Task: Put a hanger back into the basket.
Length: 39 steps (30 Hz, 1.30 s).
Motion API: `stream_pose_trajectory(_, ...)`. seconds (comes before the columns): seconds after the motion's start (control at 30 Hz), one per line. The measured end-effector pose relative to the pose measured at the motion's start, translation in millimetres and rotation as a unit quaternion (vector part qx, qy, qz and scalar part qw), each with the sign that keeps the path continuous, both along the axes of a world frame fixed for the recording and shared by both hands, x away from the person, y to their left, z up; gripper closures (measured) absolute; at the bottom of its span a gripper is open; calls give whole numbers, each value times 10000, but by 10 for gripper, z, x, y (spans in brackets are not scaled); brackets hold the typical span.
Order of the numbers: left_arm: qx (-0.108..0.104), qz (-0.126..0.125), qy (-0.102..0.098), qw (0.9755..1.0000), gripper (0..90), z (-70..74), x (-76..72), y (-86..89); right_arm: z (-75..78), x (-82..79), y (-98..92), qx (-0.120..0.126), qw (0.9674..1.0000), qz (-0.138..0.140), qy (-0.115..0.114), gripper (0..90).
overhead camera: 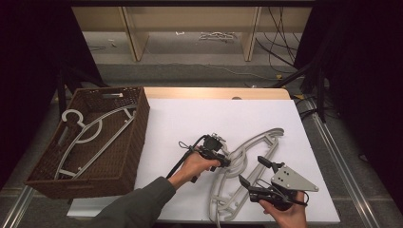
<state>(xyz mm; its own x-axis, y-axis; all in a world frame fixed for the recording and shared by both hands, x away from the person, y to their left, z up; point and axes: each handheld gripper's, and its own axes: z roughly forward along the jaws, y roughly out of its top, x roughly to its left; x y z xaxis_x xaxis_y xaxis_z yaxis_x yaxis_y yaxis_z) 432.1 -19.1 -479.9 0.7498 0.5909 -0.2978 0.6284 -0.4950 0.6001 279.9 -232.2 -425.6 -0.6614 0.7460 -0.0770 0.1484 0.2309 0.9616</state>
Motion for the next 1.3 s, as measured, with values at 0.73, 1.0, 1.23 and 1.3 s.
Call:
stream_pose_trajectory(0.73,-114,1,644,9979,760,-10,76,-1,-6,11,15,16,10000,42,-62,172)
stream_pose_trajectory(1.0,-644,545,869,9926,809,-41,174,109,-4,9,19,27,10000,73,-36,172)
stream_pose_trajectory(1.23,-774,700,778,9915,820,-29,203,172,-2,2,4,-19,10000,16,-11,172)
stream_pose_trajectory(1.3,-807,769,679,9914,821,-2,201,176,7,-2,3,-60,10000,9,14,172)
